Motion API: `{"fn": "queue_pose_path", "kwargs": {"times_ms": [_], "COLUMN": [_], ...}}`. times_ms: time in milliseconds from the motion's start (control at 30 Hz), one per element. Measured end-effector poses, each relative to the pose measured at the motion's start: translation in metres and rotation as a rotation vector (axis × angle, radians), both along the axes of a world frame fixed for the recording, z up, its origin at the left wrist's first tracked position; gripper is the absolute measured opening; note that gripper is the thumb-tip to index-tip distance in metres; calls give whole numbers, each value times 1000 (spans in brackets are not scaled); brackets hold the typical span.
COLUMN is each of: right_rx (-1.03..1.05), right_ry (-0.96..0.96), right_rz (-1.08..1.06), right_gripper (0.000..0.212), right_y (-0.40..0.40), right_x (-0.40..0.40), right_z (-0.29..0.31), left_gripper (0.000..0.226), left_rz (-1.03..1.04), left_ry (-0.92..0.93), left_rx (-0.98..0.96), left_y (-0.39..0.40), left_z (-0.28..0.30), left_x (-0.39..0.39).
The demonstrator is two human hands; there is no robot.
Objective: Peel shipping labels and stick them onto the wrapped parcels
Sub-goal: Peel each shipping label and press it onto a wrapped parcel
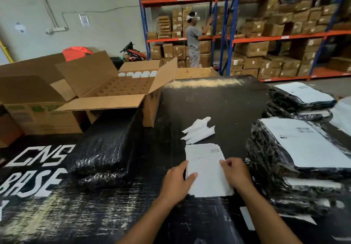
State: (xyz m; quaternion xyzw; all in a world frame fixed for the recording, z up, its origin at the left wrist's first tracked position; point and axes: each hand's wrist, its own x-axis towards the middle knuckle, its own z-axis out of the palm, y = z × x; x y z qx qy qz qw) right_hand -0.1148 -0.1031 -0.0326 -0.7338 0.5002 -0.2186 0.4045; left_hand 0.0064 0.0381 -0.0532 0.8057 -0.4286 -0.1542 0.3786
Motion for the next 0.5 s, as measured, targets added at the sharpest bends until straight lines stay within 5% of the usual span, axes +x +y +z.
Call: {"fn": "queue_pose_path", "kwargs": {"times_ms": [167,267,400,500], "right_rx": [-147,-369,-445,-419], "right_ry": [-82,-198,-420,-507], "right_rz": [-59,-58,16,99], "right_gripper": [34,22,20,16], "right_y": [13,21,29,33], "right_x": [-6,-7,-7,-10], "right_z": [15,33,68,86], "left_gripper": [39,48,77,62], "left_rz": [-64,-33,-30,-74], "left_ry": [5,40,352,667], "left_rx": [39,-56,-239,-403], "left_y": [1,-3,-22,-32], "left_z": [16,53,107,136], "left_x": [7,12,20,29]}}
